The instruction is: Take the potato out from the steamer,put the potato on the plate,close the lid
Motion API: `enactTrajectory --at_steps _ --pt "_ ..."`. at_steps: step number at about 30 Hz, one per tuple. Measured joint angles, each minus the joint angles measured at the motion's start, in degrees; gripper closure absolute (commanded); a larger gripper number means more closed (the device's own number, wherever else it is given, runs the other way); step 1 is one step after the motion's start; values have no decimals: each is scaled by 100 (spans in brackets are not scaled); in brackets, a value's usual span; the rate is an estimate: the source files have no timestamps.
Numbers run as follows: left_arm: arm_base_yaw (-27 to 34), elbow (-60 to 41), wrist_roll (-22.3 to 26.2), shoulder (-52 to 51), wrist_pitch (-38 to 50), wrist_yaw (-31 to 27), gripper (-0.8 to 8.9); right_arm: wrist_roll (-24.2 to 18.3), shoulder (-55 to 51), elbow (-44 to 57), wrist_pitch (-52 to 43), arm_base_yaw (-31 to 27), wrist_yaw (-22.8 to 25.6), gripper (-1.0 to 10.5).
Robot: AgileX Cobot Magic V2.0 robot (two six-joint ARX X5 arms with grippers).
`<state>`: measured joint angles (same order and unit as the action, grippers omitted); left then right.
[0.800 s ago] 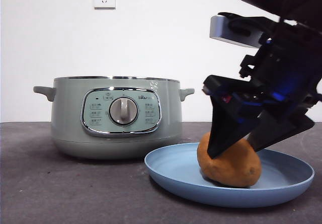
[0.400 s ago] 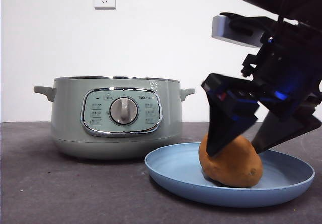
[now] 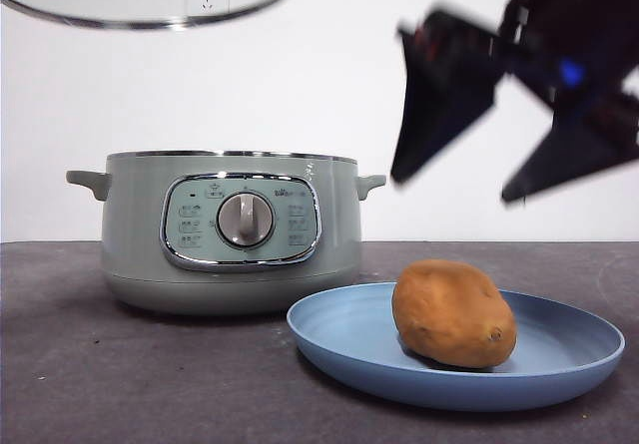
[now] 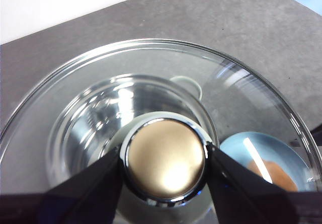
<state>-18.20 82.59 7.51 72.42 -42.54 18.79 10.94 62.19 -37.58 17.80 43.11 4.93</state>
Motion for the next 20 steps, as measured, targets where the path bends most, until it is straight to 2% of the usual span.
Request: enactTrajectory --at_steps 5,10,20 --pt "-155 0 61 664 575 -63 822 -2 -737 -354 640 0 264 344" --pt "-240 0 192 1233 802 -297 822 -7 -1427 -623 1139 0 304 348" --pt "-260 0 258 2000 1484 -321 822 -22 -2420 -1014 1438 0 498 348"
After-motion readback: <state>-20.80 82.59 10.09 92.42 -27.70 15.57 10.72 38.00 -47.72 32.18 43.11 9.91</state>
